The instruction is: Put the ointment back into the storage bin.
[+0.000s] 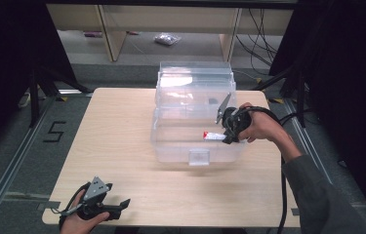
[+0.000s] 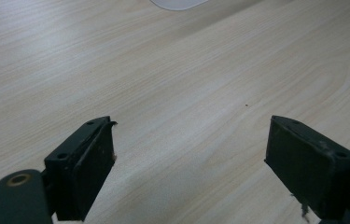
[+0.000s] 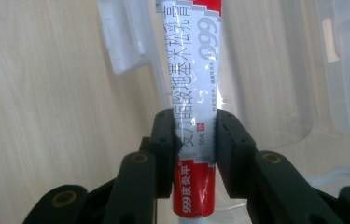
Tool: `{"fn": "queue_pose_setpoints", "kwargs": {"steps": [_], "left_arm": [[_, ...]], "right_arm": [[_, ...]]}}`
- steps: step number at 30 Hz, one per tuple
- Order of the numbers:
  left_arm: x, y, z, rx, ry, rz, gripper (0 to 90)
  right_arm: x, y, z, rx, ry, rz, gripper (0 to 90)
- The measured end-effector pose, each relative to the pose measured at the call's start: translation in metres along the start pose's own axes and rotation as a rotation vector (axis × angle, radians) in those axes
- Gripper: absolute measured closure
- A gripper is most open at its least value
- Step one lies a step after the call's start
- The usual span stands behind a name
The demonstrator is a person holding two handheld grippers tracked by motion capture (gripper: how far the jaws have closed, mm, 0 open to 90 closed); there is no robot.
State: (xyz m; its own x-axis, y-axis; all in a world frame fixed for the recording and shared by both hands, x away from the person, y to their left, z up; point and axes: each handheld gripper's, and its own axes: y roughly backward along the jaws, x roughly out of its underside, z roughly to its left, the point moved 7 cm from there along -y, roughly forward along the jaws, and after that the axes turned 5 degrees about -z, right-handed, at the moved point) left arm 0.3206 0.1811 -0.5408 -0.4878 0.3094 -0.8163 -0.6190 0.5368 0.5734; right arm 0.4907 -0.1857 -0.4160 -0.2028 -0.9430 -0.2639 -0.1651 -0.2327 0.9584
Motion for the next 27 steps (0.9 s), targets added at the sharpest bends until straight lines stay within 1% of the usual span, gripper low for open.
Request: {"fn": "queue_pose_setpoints", "kwargs": {"steps": [1, 3, 4, 5, 6, 8, 9, 10, 11, 12, 13, 14, 15, 16, 17, 18, 19, 20, 21, 22, 23, 24, 25, 26, 27], "left_arm": [[0.0, 0.0, 0.0, 0.0, 0.001, 0.0, 15.0], [0.0, 0.0, 0.0, 0.001, 0.002, 0.0, 15.0], [0.0, 0.0, 0.0, 0.001, 0.002, 0.0, 15.0], [0.0, 0.0, 0.0, 0.001, 0.003, 0.0, 15.0], [0.0, 0.0, -0.001, 0.002, 0.002, -0.001, 15.0], [0.0, 0.0, -0.001, 0.004, 0.003, -0.001, 15.0], [0.0, 0.0, -0.001, 0.005, 0.004, -0.001, 15.0], [0.0, -0.001, 0.0, -0.003, 0.012, -0.005, 15.0], [0.0, -0.001, 0.0, -0.003, 0.012, -0.005, 15.0], [0.0, -0.001, 0.0, 0.0, 0.015, -0.008, 15.0], [0.0, 0.0, -0.001, 0.014, 0.017, -0.008, 15.0], [0.0, 0.0, -0.001, 0.015, 0.018, -0.006, 15.0], [0.0, 0.0, -0.001, 0.015, 0.018, -0.006, 15.0], [0.0, 0.0, -0.001, 0.016, 0.015, -0.004, 15.0], [0.0, 0.0, -0.001, 0.016, 0.015, -0.004, 15.0], [0.0, 0.0, -0.001, 0.017, 0.015, -0.004, 15.0], [0.0, 0.0, -0.001, 0.015, 0.017, -0.008, 15.0], [0.0, 0.0, -0.001, 0.014, 0.018, -0.009, 15.0], [0.0, 0.0, -0.001, 0.014, 0.018, -0.007, 15.0], [0.0, 0.0, -0.001, 0.013, 0.023, -0.011, 15.0], [0.0, 0.0, -0.001, 0.013, 0.019, -0.01, 15.0], [0.0, 0.0, -0.001, 0.013, 0.018, -0.006, 15.0], [0.0, 0.0, -0.001, 0.013, 0.018, -0.006, 15.0], [0.0, 0.0, -0.001, 0.012, 0.018, -0.013, 15.0], [0.0, 0.0, -0.001, 0.012, 0.018, -0.013, 15.0]], "right_arm": [[0.0, -0.001, -0.001, 0.003, 0.007, 0.001, 70.8], [0.001, -0.003, -0.001, 0.003, -0.012, 0.006, 70.8], [0.001, -0.003, -0.001, 0.003, -0.012, 0.006, 70.8], [0.0, -0.005, -0.003, -0.002, 0.012, 0.002, 70.8], [0.001, -0.007, -0.007, 0.0, 0.012, -0.01, 70.8], [0.001, -0.008, -0.008, -0.001, 0.017, -0.011, 70.8], [0.0, -0.009, -0.007, -0.011, 0.0, -0.021, 70.8], [0.0, -0.013, -0.01, -0.02, 0.01, -0.031, 70.8], [0.0, -0.013, -0.01, -0.02, 0.01, -0.031, 70.8], [0.002, -0.013, -0.012, -0.002, 0.012, -0.009, 70.8], [0.004, -0.017, -0.014, -0.011, -0.003, 0.001, 70.8], [0.005, -0.018, -0.014, -0.004, -0.022, 0.006, 70.8], [0.005, -0.018, -0.014, -0.004, -0.022, 0.006, 70.8], [0.004, -0.021, -0.015, -0.017, -0.005, 0.0, 70.8], [0.004, -0.021, -0.015, -0.017, -0.005, 0.0, 70.8], [0.004, -0.023, -0.014, -0.022, -0.039, -0.007, 70.8], [0.004, -0.024, -0.015, -0.023, -0.02, -0.009, 70.8], [0.006, -0.025, -0.017, -0.012, -0.017, 0.007, 70.8], [0.004, -0.026, -0.02, -0.011, 0.021, -0.004, 70.8], [0.005, -0.027, -0.019, -0.02, 0.005, 0.002, 70.8], [0.005, -0.028, -0.019, -0.019, 0.002, 0.002, 70.8], [0.005, -0.028, -0.016, -0.042, -0.03, 0.005, 70.8], [0.005, -0.028, -0.016, -0.042, -0.03, 0.005, 70.8], [0.006, -0.03, -0.02, -0.022, -0.011, 0.004, 70.8], [0.006, -0.03, -0.021, -0.02, -0.022, 0.007, 70.8]]}}
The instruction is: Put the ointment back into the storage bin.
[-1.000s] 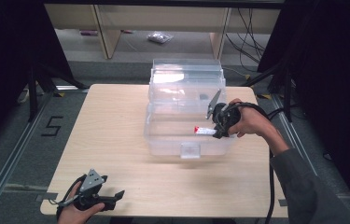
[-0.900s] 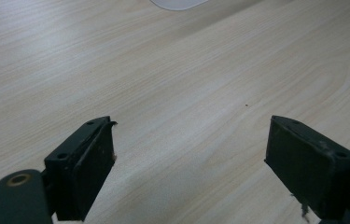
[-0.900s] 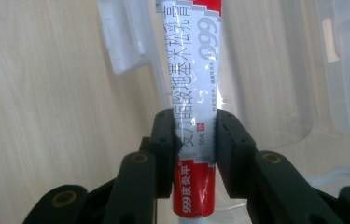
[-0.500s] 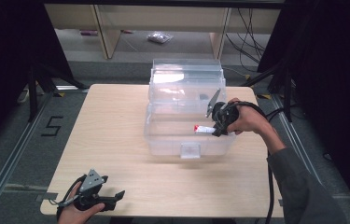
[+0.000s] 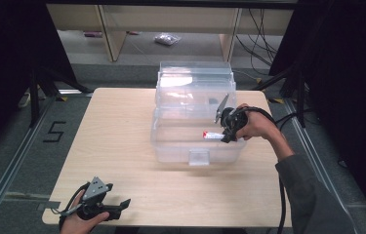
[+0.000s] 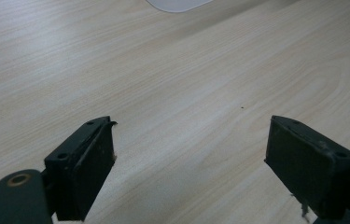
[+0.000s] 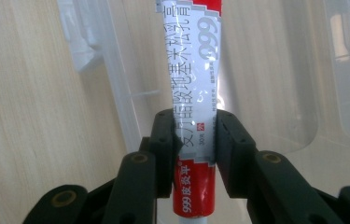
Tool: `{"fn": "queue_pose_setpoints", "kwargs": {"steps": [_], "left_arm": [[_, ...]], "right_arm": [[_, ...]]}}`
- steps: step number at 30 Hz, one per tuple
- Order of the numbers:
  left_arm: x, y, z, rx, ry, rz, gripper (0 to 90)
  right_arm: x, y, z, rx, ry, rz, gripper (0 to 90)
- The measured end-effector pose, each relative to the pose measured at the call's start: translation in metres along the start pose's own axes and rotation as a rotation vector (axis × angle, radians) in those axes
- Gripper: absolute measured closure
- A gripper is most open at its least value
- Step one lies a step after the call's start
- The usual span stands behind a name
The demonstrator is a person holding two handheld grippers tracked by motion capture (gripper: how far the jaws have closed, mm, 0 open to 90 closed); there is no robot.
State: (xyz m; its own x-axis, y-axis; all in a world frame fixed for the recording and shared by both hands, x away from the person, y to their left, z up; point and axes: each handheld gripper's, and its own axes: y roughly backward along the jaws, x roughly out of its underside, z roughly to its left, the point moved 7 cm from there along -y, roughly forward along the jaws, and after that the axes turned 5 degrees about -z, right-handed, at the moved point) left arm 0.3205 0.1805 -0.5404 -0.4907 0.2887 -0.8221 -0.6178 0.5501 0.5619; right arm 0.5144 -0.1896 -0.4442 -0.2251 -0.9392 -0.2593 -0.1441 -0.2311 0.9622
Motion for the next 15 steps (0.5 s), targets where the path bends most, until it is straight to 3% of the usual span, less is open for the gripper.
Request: {"fn": "queue_pose_setpoints", "kwargs": {"steps": [2, 6, 7, 8, 15], "left_arm": [[0.0, 0.0001, 0.0002, 0.0, 0.0, 0.003, 15.0], [0.0001, -0.0001, -0.0001, -0.003, 0.009, 0.001, 15.0], [0.0001, -0.0002, 0.0009, -0.012, 0.005, 0.001, 15.0], [0.0001, -0.0002, 0.0009, -0.012, 0.005, 0.001, 15.0], [0.0002, 0.0001, -0.0001, 0.0, 0.007, 0.002, 15.0]], "right_arm": [[-0.0002, -0.0018, -0.0019, 0.001, 0.019, -0.002, 70.8], [0.0008, -0.0046, -0.0005, -0.005, -0.015, 0.014, 70.7], [-0.0003, -0.0061, -0.004, -0.008, 0.029, 0.003, 70.7], [0.0006, -0.0059, -0.0026, -0.006, -0.005, 0.014, 70.8], [0.0013, -0.0104, -0.0059, -0.016, 0.005, 0.02, 70.7]]}}
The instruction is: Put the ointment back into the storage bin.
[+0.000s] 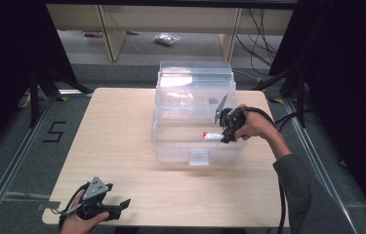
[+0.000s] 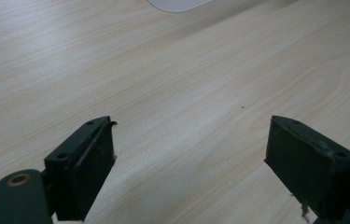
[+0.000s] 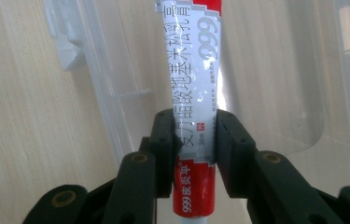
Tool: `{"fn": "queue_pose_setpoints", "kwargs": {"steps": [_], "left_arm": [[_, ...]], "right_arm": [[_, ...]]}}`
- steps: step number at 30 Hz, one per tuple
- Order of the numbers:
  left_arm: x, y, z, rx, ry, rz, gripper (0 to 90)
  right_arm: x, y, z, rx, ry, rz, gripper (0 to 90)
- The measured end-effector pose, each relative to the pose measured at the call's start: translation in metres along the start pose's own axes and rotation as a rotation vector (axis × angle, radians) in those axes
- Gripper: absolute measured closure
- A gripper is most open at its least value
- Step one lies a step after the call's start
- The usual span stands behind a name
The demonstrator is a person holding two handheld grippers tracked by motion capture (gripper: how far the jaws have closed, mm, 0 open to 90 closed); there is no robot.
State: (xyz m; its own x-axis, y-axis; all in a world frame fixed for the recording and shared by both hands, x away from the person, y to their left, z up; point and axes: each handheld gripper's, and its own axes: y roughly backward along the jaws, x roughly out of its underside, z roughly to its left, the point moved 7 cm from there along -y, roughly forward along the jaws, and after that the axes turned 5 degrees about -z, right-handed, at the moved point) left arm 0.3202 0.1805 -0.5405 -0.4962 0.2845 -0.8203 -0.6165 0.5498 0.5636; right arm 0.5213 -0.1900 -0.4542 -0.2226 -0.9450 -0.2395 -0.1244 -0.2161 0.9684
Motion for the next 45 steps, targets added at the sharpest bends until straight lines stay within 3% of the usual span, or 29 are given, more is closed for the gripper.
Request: {"fn": "queue_pose_setpoints", "kwargs": {"steps": [12, 15, 18, 25, 27, 29, 32, 33, 34, 35, 38, 41, 45], "left_arm": [[0.0, 0.0, 0.0, 0.0, -0.006, 0.001, 15.0], [0.0, 0.0, 0.0, 0.001, -0.006, 0.002, 15.0], [0.0, 0.0, 0.0, 0.002, -0.006, 0.006, 15.0], [0.0, 0.0, 0.001, 0.002, -0.007, 0.007, 15.0], [0.0, 0.0, 0.001, 0.001, -0.008, 0.004, 15.0], [0.0, 0.0, 0.0, 0.001, -0.008, 0.003, 15.0], [0.0, 0.0, 0.0, 0.0, -0.008, 0.003, 15.0], [0.0, 0.0, 0.001, 0.0, -0.008, 0.003, 15.0], [0.0, 0.0, 0.001, 0.0, -0.009, 0.003, 15.0], [0.0, 0.0, 0.001, 0.001, -0.008, 0.006, 15.0], [0.0, 0.0, 0.001, 0.0, -0.008, 0.007, 15.0], [0.0, 0.0, 0.0, 0.001, -0.008, 0.006, 15.0], [0.0, -0.002, 0.001, -0.01, -0.003, -0.001, 15.0]], "right_arm": [[0.003, -0.01, 0.0, -0.011, -0.011, -0.01, 70.7], [0.004, -0.012, -0.002, -0.013, 0.009, -0.021, 70.7], [0.004, -0.015, 0.001, -0.041, 0.006, -0.044, 70.6], [0.003, -0.015, 0.002, -0.055, 0.005, -0.055, 69.4], [0.003, -0.013, -0.001, -0.035, 0.019, -0.055, 68.7], [0.003, -0.011, 0.001, -0.033, -0.021, -0.056, 68.4], [0.002, -0.009, -0.001, -0.031, -0.013, -0.068, 67.4], [0.004, -0.006, 0.002, -0.016, -0.078, -0.053, 67.0], [0.005, -0.005, -0.002, -0.013, -0.048, -0.054, 66.5], [0.004, -0.004, 0.0, -0.014, -0.069, -0.066, 65.9], [0.005, -0.001, -0.002, -0.009, -0.064, -0.077, 65.1], [0.004, 0.003, -0.005, -0.008, -0.057, -0.124, 63.2], [0.005, 0.008, -0.005, 0.002, -0.079, -0.133, 61.3]]}}
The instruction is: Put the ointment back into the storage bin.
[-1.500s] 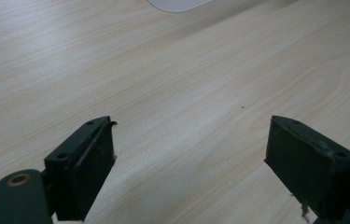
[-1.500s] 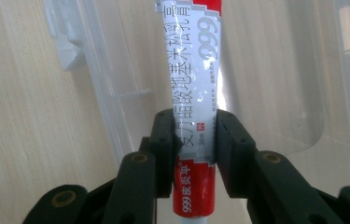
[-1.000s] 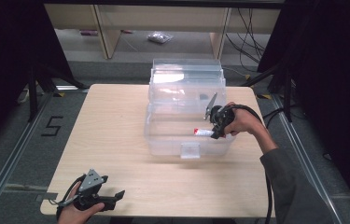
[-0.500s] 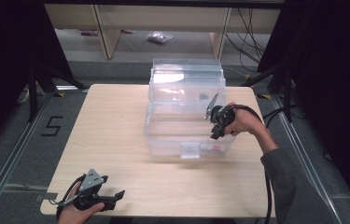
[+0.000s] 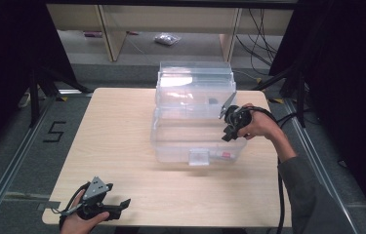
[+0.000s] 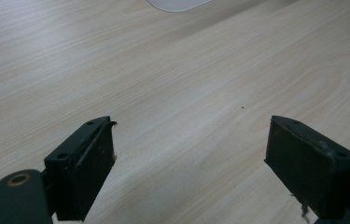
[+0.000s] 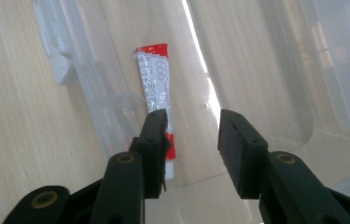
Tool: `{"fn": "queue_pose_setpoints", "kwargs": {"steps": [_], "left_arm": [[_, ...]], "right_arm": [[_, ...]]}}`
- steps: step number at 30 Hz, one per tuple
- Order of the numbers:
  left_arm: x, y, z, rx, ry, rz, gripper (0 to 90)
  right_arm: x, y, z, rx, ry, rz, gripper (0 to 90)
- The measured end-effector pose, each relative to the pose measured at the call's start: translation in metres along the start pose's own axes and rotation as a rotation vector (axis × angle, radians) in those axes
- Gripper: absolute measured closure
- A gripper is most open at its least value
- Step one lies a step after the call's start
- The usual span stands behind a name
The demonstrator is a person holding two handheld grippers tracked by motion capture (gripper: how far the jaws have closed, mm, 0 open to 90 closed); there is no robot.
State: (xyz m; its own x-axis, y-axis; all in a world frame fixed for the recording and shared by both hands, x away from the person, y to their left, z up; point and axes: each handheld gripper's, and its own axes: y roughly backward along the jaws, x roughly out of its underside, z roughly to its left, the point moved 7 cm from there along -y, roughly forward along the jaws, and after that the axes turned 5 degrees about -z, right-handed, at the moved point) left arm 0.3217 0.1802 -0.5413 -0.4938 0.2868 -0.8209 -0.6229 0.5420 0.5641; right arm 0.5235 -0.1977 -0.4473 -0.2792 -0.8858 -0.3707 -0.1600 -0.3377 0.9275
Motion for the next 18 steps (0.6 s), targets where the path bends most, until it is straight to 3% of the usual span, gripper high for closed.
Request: {"fn": "queue_pose_setpoints", "kwargs": {"steps": [5, 15, 18], "left_arm": [[0.0, 0.0, 0.0, 0.0, 0.0, -0.001, 15.0], [0.0, 0.0, 0.0, -0.001, 0.0, 0.0, 15.0], [0.0, 0.0, 0.0, -0.002, 0.0, 0.0, 15.0]], "right_arm": [[-0.001, 0.009, -0.002, 0.028, -0.044, -0.044, 58.5], [0.0, 0.017, -0.005, 0.071, -0.069, -0.078, 53.7], [-0.001, 0.018, -0.004, 0.065, -0.057, -0.082, 53.2]]}}
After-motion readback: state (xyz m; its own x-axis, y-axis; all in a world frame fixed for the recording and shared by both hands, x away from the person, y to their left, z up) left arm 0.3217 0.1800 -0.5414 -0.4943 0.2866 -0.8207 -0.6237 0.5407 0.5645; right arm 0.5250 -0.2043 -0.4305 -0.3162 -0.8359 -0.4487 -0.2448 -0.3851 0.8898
